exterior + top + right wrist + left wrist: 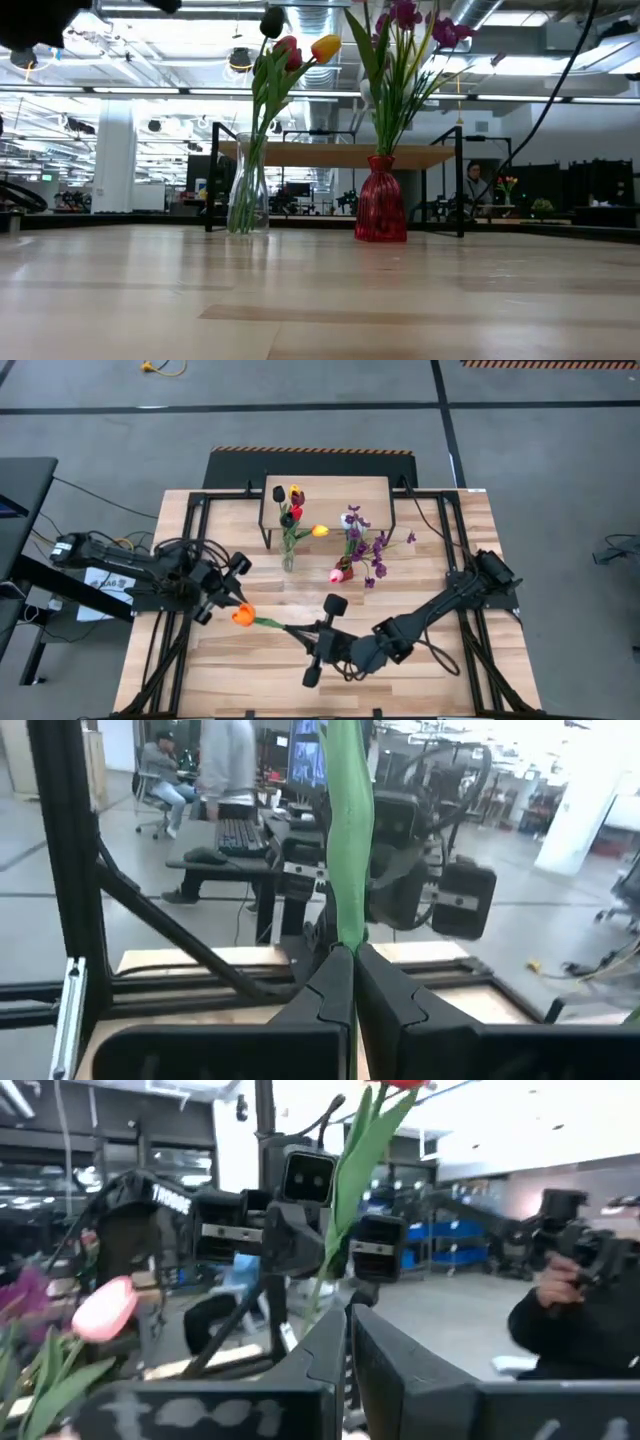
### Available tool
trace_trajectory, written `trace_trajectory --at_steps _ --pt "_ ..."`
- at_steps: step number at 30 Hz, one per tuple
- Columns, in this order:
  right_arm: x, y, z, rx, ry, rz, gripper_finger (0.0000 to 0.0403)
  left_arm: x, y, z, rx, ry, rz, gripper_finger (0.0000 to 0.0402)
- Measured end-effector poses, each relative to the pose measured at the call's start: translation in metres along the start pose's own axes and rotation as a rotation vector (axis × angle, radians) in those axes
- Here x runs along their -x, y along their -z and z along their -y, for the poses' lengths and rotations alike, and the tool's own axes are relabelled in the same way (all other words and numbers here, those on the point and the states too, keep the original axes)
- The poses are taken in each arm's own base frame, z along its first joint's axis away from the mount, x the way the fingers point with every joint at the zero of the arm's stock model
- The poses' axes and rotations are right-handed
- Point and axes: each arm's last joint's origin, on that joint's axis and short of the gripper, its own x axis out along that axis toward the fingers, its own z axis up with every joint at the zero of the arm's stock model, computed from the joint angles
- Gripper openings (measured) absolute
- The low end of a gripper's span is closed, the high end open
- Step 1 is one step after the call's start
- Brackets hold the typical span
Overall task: Pick and place flowers into a vace then onto a shelf
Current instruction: Put the orange flower into the transparent vase
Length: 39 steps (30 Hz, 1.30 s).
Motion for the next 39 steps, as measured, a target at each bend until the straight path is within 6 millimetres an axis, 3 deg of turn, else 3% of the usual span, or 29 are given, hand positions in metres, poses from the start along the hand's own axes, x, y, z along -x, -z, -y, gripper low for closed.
trace_trajectory --at_steps 10,16,26,39 --pt "-0.015 0.047 0.018 -0.039 0.057 -0.020 0.0000 -0.001 0.001 -0.003 -0.029 -0.106 0.003 0.0013" --pt "-0.020 0.066 0.028 -0.071 0.084 -0.043 0.0000 -0.003 0.005 -0.006 -0.021 -0.180 -0.015 0.0068" --pt "-0.022 0.067 0.030 -0.087 0.091 -0.046 0.0000 -0.014 0.011 -0.013 -0.010 -0.226 -0.047 0.0176" --pt "-0.026 0.072 0.035 -0.095 0.110 -0.077 0.0000 -0.030 0.014 -0.019 0.033 -0.180 -0.086 0.0195"
